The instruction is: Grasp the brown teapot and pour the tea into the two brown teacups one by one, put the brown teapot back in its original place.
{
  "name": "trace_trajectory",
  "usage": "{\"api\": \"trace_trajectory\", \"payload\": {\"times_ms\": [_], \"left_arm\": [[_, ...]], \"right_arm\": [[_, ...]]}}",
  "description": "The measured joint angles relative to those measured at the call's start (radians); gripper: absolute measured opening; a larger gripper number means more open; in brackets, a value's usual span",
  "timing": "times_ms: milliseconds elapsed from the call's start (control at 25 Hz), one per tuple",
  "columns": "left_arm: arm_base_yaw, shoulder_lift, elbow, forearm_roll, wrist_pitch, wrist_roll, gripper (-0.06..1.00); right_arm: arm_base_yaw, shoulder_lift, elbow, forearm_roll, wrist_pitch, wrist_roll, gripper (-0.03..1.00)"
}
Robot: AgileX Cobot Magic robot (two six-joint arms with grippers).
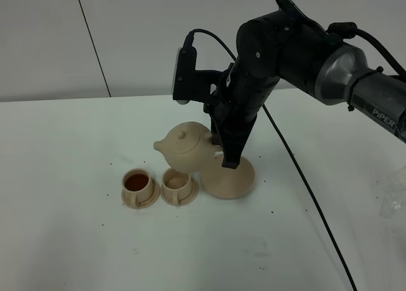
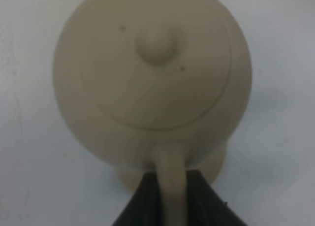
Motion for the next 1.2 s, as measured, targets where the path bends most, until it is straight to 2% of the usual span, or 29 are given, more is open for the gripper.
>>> {"api": "trace_trajectory", "payload": {"times_ms": [520,960,1200], "left_arm": [[0.0,0.0,0.0,0.0,0.0,0.0,0.33],[0.0,0.0,0.0,0.0,0.0,0.0,0.33],[0.0,0.0,0.0,0.0,0.0,0.0,0.33]], "right_arm": [[0.0,-0.078,0.216,-0.036,-0.136,0.026,0.09],[0.0,-0.078,0.224,-0.067,-0.183,0.044,0.09],[0.0,-0.075,0.224,-0.1,-0.172,0.062,0.09]]}}
